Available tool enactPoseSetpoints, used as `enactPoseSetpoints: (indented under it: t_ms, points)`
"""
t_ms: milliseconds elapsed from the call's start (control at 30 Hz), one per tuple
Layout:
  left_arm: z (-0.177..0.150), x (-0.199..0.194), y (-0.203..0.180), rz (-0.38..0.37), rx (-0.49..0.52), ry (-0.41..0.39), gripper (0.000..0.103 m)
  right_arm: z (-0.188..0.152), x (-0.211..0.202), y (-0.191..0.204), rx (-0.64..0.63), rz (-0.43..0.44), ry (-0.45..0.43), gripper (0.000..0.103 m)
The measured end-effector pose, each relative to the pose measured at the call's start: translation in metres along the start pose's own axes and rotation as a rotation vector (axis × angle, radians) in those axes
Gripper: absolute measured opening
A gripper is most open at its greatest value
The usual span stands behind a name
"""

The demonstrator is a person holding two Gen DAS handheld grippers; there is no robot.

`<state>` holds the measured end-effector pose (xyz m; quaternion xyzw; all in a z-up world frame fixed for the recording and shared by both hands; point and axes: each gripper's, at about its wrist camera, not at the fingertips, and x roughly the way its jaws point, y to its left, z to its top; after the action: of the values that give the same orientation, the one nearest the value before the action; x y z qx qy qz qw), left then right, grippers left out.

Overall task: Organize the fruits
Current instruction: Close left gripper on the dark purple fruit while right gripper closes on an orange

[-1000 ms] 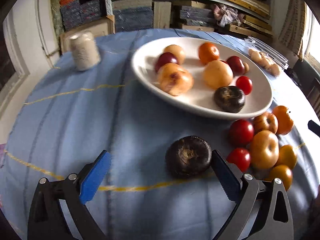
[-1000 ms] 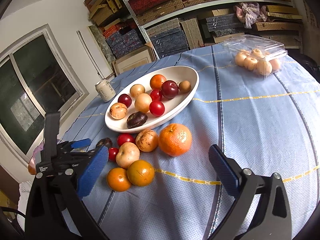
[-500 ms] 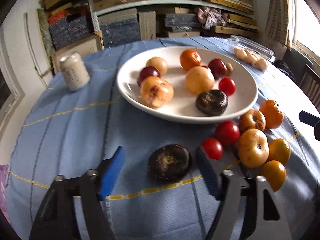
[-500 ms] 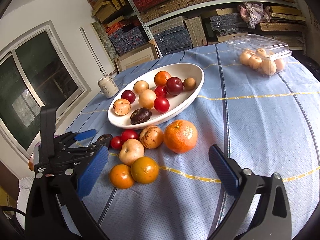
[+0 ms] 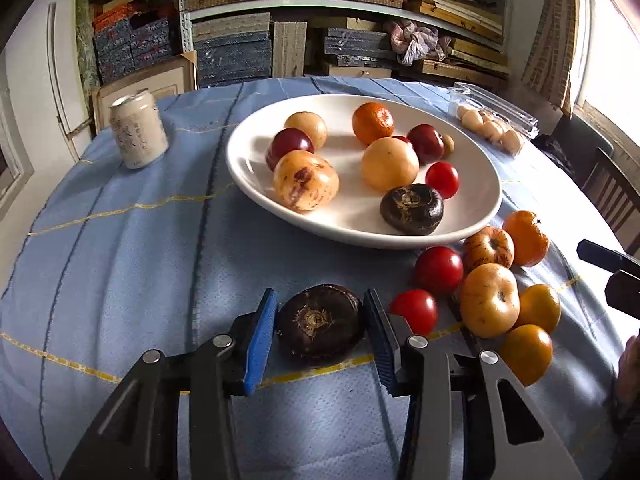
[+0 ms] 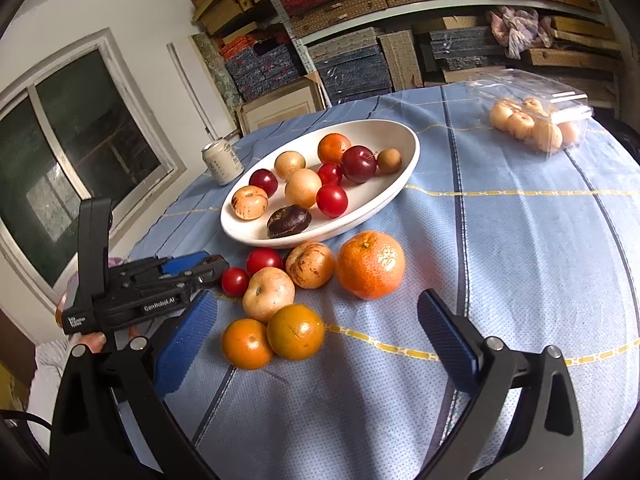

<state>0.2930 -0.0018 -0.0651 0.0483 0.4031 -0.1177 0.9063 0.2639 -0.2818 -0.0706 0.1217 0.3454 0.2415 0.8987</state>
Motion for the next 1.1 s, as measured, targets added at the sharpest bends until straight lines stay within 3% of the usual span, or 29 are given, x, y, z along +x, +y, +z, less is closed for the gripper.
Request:
enactPoseSetpoints:
  t_ms: [167, 233, 300, 333, 400, 767, 933, 1033, 1100]
  points:
    - [-0.002, -0.001, 0.016, 0.001, -0.061, 0.019, 0.044, -0.006, 0.005, 0.018, -0.129, -0.008, 0.054, 0.098]
    - [-0.003, -0.002, 0.018, 0.003, -0.07, 0.019, 0.044, -0.012, 0.009, 0.029, -0.207, -0.033, 0.076, 0.094]
    - [-0.004, -0.002, 0.015, 0.021, -0.051, 0.016, 0.045, -0.017, 0.012, 0.037, -0.265, -0.046, 0.103, 0.068]
    - [-0.004, -0.002, 0.013, 0.029, -0.042, 0.016, 0.045, -0.018, 0.015, 0.037, -0.275, -0.046, 0.12, 0.063]
    - [-0.005, -0.001, 0.011, 0.04, -0.031, 0.022, 0.045, -0.02, 0.021, 0.035, -0.269, -0.038, 0.146, 0.059]
    - [-0.005, 0.002, 0.016, 0.021, -0.059, 0.042, 0.045, -0.012, 0.025, 0.021, -0.161, 0.027, 0.148, 0.058]
    - [-0.005, 0.002, 0.016, 0.022, -0.06, 0.042, 0.045, -0.01, 0.03, 0.011, -0.077, 0.081, 0.156, 0.051]
    - [-0.005, 0.002, 0.016, 0.024, -0.061, 0.043, 0.045, -0.01, 0.03, 0.008, -0.051, 0.094, 0.157, 0.039]
    - [-0.005, 0.003, 0.015, 0.032, -0.056, 0.044, 0.045, -0.01, 0.033, 0.005, -0.033, 0.095, 0.173, 0.037]
